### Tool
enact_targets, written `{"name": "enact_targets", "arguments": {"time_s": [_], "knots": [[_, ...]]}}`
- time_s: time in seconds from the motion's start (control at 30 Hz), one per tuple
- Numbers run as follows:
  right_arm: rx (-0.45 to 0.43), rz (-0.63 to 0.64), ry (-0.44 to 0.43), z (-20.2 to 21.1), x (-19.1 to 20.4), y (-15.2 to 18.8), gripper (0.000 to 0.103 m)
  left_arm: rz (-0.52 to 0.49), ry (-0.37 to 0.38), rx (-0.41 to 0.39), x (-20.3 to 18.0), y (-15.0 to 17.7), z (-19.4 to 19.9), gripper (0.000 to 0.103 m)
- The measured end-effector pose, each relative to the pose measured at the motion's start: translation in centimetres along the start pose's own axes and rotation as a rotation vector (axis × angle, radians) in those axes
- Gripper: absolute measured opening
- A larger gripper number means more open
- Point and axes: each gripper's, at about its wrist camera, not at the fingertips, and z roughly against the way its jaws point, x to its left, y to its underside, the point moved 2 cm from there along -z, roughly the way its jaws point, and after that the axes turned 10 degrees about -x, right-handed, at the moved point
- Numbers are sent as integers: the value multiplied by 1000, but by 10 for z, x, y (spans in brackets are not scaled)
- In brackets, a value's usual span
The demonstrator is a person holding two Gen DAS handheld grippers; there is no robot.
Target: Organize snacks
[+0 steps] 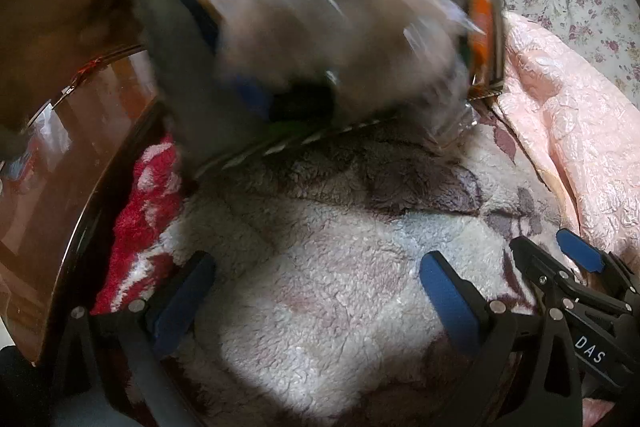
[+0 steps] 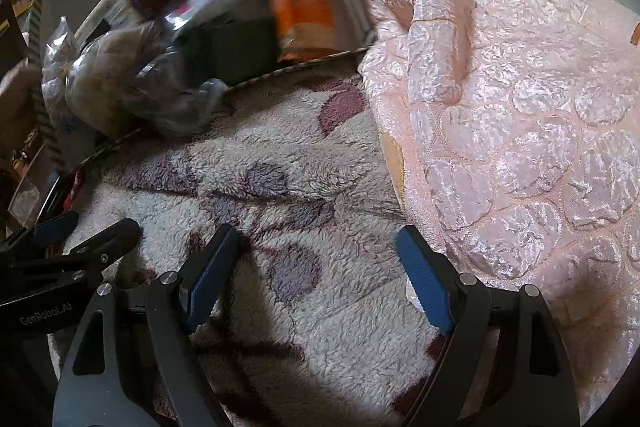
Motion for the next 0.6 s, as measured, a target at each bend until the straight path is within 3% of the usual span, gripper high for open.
{"name": "enact_targets", "arguments": {"time_s": [0.6], "knots": [[1, -2, -2, -1, -1, -1, 83, 0, 1, 2, 0, -1, -1, 103]]}}
